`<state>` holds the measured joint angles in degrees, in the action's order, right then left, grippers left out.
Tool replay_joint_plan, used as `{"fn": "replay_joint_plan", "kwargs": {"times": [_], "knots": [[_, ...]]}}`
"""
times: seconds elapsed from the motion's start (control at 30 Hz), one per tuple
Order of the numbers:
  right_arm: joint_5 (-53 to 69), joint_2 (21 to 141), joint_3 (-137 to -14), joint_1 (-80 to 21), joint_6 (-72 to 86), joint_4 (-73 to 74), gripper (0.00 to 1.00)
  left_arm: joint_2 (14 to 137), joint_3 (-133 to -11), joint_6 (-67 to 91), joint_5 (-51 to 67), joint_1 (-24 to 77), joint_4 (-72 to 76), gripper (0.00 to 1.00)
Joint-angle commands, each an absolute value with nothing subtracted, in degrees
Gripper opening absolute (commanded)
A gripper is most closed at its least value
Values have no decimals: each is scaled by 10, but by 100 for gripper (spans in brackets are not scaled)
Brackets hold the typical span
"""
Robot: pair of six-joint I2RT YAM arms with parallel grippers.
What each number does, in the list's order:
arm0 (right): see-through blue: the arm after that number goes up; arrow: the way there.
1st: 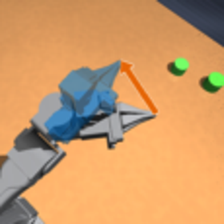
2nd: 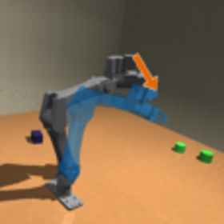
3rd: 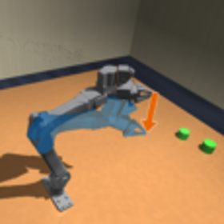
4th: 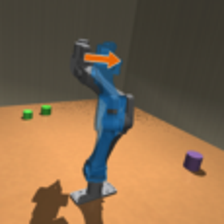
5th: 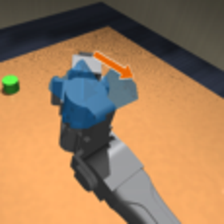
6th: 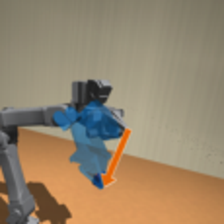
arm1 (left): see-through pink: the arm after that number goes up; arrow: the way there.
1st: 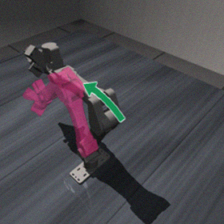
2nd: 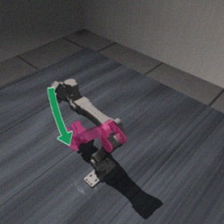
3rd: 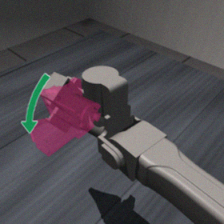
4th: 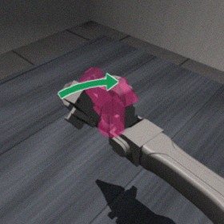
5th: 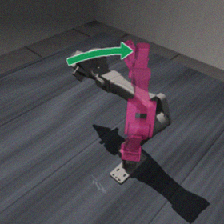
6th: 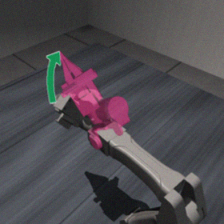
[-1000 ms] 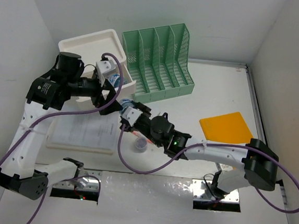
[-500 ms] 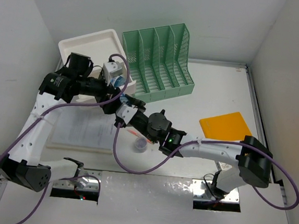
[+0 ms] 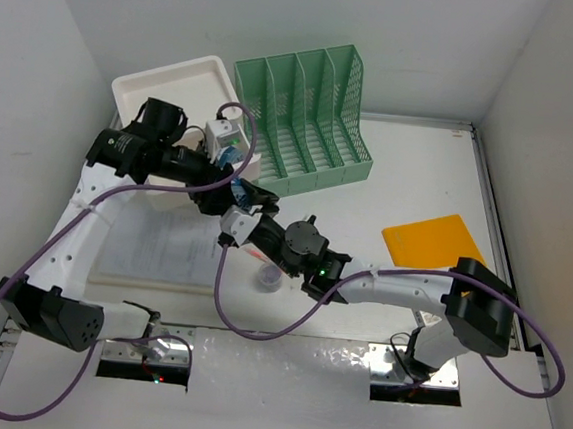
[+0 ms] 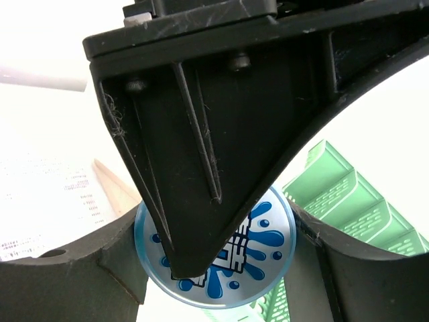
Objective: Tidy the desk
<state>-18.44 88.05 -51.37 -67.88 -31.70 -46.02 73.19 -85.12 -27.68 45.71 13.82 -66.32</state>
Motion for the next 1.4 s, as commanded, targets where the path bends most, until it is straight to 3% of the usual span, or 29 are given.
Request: {"fn": "replay_joint_plan", "kwargs": {"times": [0.0, 0.1, 0.13, 0.37, 0.43, 0.63, 0.7, 0.73, 0.8, 0.83, 0.87, 0.93, 1.23, 1.3, 1.37], "knots": [[-200, 872, -546, -679, -330, -529, 0, 725, -882, -327, 454, 138, -708, 0], [-203, 882, -569, -674, -323, -477, 82, 715, -889, -301, 403, 138, -676, 0], [-207, 884, -575, -674, -322, -463, 99, 712, -892, -277, 382, 137, -663, 0], [-249, 863, -548, -674, -296, -414, 99, 664, -839, -208, 48, 111, -446, 0], [-231, 841, -534, -674, -281, -397, 99, 674, -829, -211, 7, 95, -429, 0], [-217, 816, -491, -674, -262, -386, 99, 740, -819, -205, 39, 37, -424, 1], [-218, 815, -490, -674, -259, -379, 99, 754, -817, -206, 45, 33, -428, 8], [-217, 814, -490, -674, -258, -374, 99, 756, -814, -207, 46, 33, -430, 22], [-218, 814, -490, -674, -254, -372, 99, 758, -803, -206, 38, 33, -424, 39], [-220, 814, -490, -674, -252, -371, 99, 758, -799, -205, 23, 33, -413, 60], [-221, 814, -490, -674, -247, -372, 99, 758, -795, -203, 18, 33, -409, 67], [-223, 814, -489, -674, -239, -376, 99, 758, -794, -202, 18, 32, -410, 97], [-225, 867, -562, -664, -130, -307, 97, 745, -859, -194, 87, 33, -439, 100], [-214, 882, -572, -655, -85, -308, 89, 743, -872, -193, 66, 32, -432, 100], [-187, 896, -583, -637, -20, -307, 70, 740, -882, -192, 30, 20, -412, 100]]}}
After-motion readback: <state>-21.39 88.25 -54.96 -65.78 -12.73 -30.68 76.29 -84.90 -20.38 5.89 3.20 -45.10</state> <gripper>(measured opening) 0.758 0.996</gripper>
